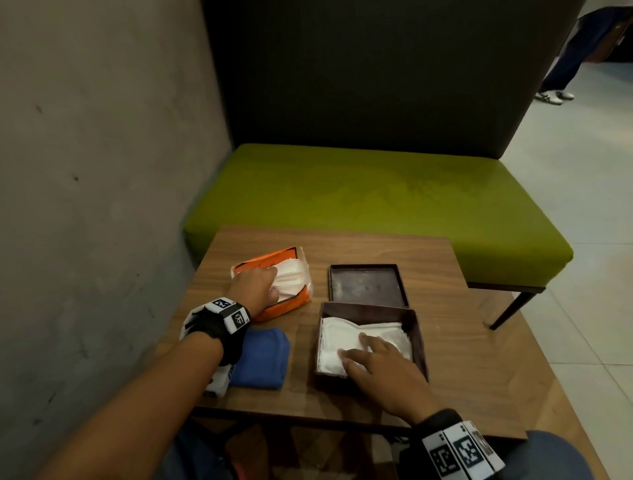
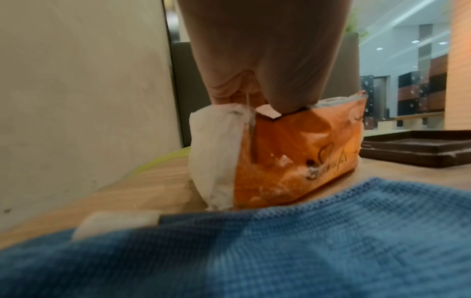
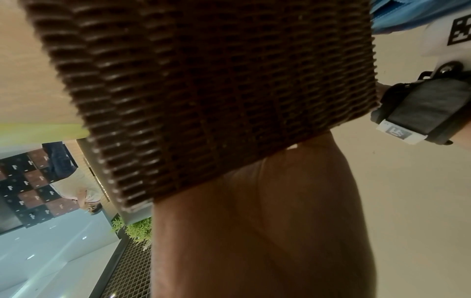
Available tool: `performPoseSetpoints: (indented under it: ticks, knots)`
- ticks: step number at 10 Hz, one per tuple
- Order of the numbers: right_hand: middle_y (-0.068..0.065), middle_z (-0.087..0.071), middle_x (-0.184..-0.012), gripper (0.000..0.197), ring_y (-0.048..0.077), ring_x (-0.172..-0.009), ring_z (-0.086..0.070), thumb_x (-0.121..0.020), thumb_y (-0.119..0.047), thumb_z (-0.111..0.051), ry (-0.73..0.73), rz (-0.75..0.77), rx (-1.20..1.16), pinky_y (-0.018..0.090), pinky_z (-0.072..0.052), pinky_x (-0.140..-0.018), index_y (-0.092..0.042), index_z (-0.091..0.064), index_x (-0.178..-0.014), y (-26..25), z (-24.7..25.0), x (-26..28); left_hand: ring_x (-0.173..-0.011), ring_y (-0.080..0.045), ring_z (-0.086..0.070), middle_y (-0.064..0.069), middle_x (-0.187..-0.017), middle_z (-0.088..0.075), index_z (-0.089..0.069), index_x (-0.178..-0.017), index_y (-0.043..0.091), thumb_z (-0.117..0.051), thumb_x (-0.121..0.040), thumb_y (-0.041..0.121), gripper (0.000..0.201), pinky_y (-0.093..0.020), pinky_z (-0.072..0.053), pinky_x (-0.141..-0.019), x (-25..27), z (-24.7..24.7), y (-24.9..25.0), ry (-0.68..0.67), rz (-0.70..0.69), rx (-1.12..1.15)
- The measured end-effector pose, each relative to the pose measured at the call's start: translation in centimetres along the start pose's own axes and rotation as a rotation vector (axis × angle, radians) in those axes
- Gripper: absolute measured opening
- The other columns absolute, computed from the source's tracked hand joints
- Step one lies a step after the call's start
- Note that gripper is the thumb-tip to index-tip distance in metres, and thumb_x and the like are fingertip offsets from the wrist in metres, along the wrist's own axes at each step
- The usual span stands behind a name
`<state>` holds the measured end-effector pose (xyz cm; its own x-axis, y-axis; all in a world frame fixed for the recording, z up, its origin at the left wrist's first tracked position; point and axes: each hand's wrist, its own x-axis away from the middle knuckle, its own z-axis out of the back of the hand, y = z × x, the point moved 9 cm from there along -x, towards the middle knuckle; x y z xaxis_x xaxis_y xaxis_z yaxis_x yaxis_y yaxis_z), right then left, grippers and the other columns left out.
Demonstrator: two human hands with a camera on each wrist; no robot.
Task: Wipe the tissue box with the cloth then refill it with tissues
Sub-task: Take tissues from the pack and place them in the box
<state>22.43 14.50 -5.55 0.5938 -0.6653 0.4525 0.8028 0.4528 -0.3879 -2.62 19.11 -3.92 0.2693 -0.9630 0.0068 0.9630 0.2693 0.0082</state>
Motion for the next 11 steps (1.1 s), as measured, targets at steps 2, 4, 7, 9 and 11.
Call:
performPoseSetpoints:
  ticks: [2,4,7,9,11]
  knots:
    - [0.0,-0.014,-0.162,0.043,0.021,-0.149,-0.011,-0.101,-0.046,-0.028,0.003,0.001,0.007,0.045,-0.021,-0.118,-0.045,-0.038,-0.143,0.1,0.0,-0.1,-0.081,-0.038,-0.061,-0.021,-0.089,-0.066,-0.059,-0.105,0.008,-0.056,-0.083,0.019,0.025,-0.04,-0.047,-0.065,0.6,2.9,-1.8,0.181,0.098,0.334]
    - [0.001,-0.015,-0.162,0.044,0.021,-0.148,-0.013,-0.101,-0.045,-0.028,0.005,0.008,0.017,0.046,-0.022,-0.118,-0.043,-0.038,-0.143,0.0,0.0,-0.1,-0.079,-0.032,-0.057,-0.016,-0.085,-0.06,-0.058,-0.1,0.003,-0.061,-0.084,0.013,0.02,-0.038,-0.041,-0.065,2.0,6.0,-3.7,0.365,0.197,0.616]
    - [-0.005,-0.044,-0.138,0.039,0.019,-0.123,-0.045,-0.095,-0.045,-0.041,0.171,0.023,-0.073,0.037,-0.042,-0.096,-0.031,-0.037,-0.131,-0.3,1.2,0.1,-0.089,-0.029,-0.068,-0.009,-0.096,-0.069,-0.062,-0.098,0.016,-0.05,-0.089,0.019,0.016,-0.037,-0.055,-0.073,4.3,4.2,-5.5,0.297,0.565,1.712]
    - [-0.004,-0.043,-0.127,0.046,0.016,-0.117,-0.047,-0.093,-0.056,-0.038,0.452,0.069,0.024,0.029,-0.04,-0.093,-0.032,-0.039,-0.133,-1.4,4.0,1.8,-0.067,-0.023,-0.07,-0.007,-0.079,-0.072,-0.074,-0.076,0.017,-0.04,-0.093,0.028,0.04,-0.032,-0.057,-0.061,8.1,3.1,1.5,-0.11,0.529,2.218]
    - [-0.019,-0.043,-0.131,0.059,-0.009,-0.118,-0.041,-0.089,-0.042,-0.062,0.506,0.322,-0.565,0.005,-0.037,-0.089,-0.037,-0.031,-0.139,-3.9,5.4,5.1,-0.089,-0.027,-0.069,-0.008,-0.104,-0.072,-0.062,-0.117,0.019,-0.048,-0.091,0.043,0.038,-0.034,-0.056,-0.066,10.8,2.2,4.9,-0.184,0.503,2.309]
